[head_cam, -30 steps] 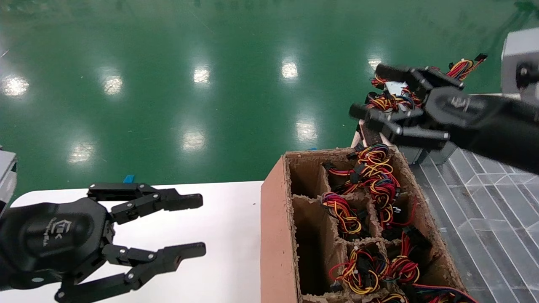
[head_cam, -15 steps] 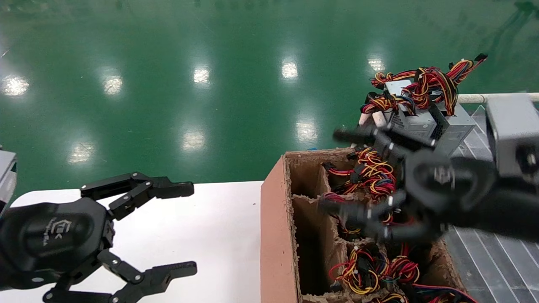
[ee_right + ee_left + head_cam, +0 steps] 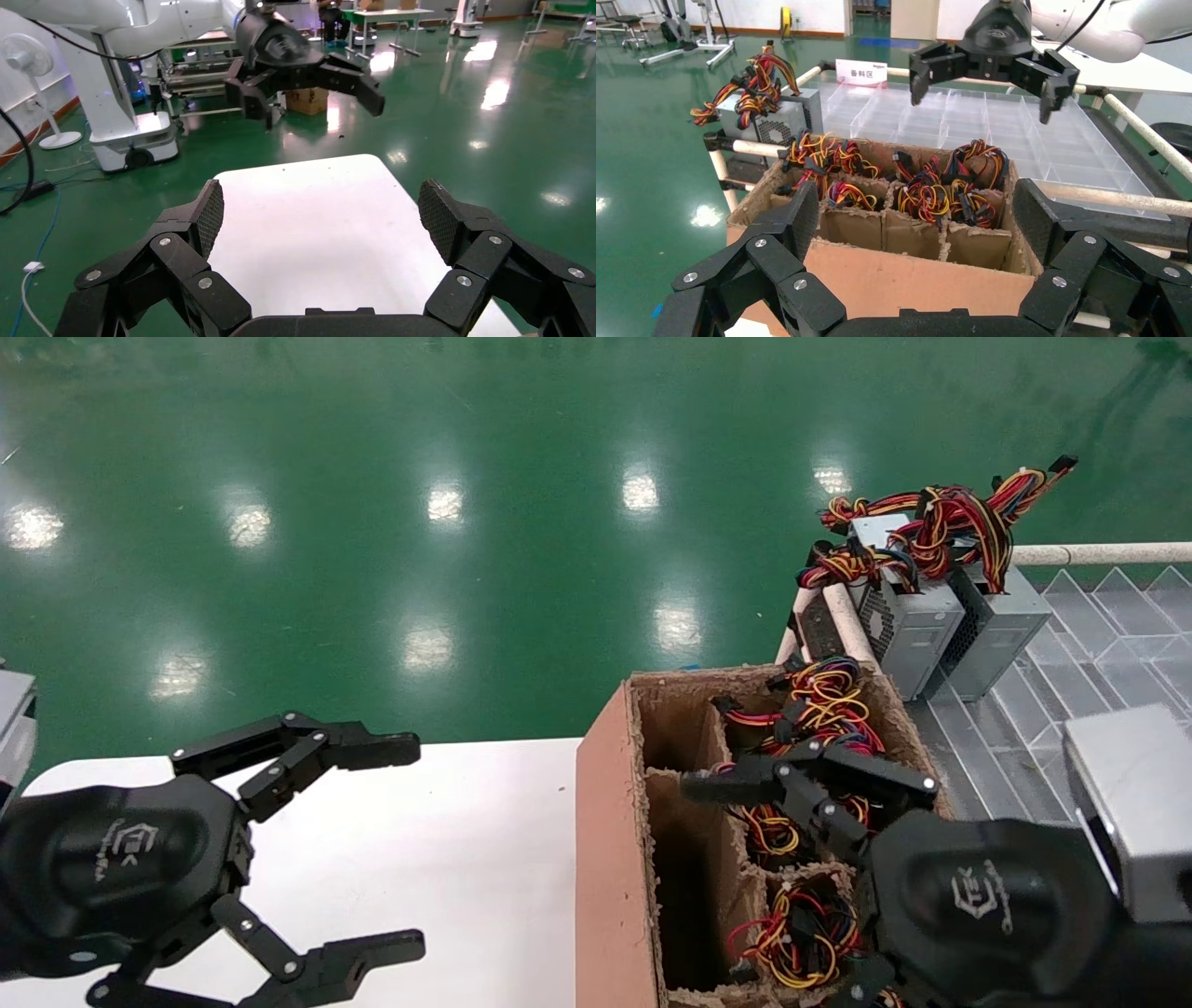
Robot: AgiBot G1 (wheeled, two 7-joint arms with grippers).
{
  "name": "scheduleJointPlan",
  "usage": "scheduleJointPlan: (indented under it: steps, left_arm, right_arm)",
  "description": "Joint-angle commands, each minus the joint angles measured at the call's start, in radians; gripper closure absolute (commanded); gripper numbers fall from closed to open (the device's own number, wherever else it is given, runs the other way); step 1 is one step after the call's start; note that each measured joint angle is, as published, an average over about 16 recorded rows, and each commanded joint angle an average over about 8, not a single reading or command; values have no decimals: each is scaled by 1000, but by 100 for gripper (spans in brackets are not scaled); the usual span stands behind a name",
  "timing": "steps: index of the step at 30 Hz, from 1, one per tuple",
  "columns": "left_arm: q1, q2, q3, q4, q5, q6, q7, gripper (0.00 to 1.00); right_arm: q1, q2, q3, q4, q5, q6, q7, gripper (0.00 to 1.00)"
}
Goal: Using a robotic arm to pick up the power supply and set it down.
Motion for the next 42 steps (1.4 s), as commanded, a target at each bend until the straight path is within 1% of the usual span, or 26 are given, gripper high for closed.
scheduleJointPlan:
  steps: [1,17,42]
  left_arm:
    - [0,0,0,0,0,0,0,0]
    - [0,0,0,0,0,0,0,0]
    - [0,0,0,0,0,0,0,0]
  right_arm:
    - [-4,1,2,5,0,-2,1,0]
    - [12,-3,-6,-21,0,7,-6,0]
    - [17,-5,-8,-29,-1,10,-8,0]
